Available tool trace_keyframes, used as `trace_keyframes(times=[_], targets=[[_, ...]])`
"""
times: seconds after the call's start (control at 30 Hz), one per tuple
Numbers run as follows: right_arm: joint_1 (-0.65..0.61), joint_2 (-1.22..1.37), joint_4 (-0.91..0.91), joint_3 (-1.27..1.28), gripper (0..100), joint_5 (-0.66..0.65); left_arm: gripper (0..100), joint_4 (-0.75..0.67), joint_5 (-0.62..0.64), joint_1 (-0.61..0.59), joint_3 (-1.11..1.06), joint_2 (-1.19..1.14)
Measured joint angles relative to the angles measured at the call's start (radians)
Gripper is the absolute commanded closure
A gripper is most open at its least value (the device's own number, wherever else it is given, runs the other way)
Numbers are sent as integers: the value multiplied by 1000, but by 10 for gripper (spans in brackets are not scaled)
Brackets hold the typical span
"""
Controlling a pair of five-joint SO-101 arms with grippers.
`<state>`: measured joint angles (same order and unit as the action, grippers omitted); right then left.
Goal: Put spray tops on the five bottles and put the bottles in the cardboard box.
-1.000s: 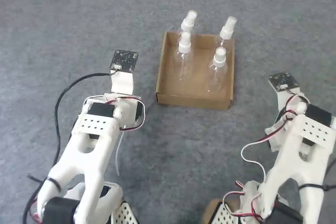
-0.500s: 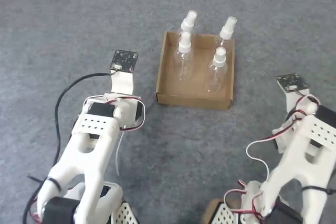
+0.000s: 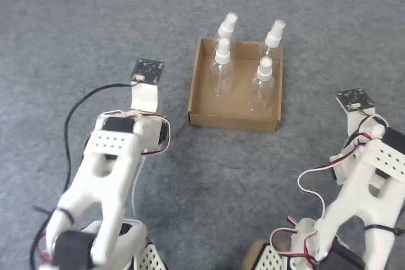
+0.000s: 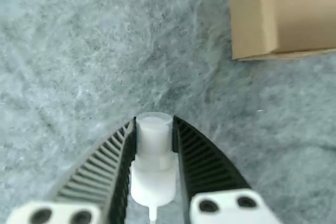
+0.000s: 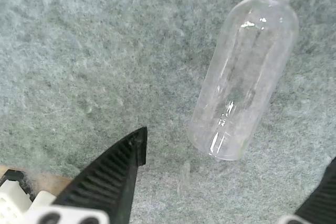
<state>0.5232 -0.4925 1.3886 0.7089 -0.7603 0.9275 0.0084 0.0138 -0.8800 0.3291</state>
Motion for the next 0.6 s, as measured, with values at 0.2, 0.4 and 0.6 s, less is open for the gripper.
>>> trace_keyframes(times=[0.2, 0.4, 0.6], targets=[[-9, 0, 0, 0, 561, 0, 886, 3, -20, 2, 106, -236], [-12, 0, 0, 0, 561, -2, 889, 44, -25, -11, 183, -256], [-18, 0, 0, 0, 561, -2, 889, 69, -57, -6, 196, -258]])
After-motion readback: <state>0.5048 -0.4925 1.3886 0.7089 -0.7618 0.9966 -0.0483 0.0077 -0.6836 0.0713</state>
